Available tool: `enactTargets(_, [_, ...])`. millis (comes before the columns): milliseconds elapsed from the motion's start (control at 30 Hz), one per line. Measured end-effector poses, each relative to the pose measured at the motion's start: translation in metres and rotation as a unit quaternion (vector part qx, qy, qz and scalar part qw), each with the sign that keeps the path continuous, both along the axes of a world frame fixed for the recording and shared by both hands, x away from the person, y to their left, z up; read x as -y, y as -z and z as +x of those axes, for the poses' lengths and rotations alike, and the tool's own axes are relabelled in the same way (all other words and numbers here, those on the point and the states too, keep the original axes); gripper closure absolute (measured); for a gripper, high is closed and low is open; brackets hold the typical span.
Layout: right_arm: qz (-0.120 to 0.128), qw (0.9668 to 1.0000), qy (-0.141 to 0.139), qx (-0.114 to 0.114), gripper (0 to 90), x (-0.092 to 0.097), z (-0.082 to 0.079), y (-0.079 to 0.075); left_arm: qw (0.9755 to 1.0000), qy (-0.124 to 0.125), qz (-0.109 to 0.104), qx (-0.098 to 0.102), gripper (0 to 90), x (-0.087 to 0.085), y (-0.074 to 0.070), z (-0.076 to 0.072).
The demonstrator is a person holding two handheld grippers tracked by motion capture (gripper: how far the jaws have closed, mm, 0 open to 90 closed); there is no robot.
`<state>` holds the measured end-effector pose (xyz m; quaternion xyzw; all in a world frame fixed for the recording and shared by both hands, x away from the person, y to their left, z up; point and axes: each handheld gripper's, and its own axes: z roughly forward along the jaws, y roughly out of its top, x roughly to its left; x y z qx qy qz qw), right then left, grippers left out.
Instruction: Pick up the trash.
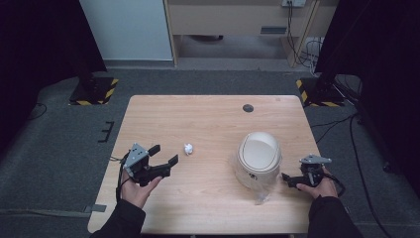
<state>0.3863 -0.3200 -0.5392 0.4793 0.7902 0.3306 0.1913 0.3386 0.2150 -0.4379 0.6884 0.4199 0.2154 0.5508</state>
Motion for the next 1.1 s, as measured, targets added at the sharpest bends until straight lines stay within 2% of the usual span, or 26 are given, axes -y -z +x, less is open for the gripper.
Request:
enactTargets(300, [-0.001, 1.0000, 0.000, 0.000, 0.7, 0.000, 0.000, 0.000, 0.9996, 0.025, 0.001, 0.011, 17.3, 0.018, -0.008, -0.002])
enactTargets(533, [-0.002, 1.0000, 0.000, 0.001, 0.7, 0.000, 0.000, 0.000, 0.9983, 0.053, 0.009, 0.020, 17.2, 0.039, -0.018, 0.000])
enactTargets(733, [-0.002, 1.0000, 0.000, 0.001, 0.7, 0.000, 0.000, 0.000, 0.9973, 0.068, 0.007, 0.027, 17.0, 0.053, -0.023, 0.003])
enactTargets(933, [-0.001, 1.0000, 0.001, 0.000, 0.7, 0.000, 0.000, 0.000, 0.9958, 0.084, 0.004, 0.037, 16.6, 0.075, -0.033, 0.010])
enactTargets(1100, [-0.002, 1.0000, 0.000, 0.001, 0.7, 0.000, 0.000, 0.000, 0.9944, 0.099, 0.009, 0.037, 16.6, 0.093, -0.032, 0.015])
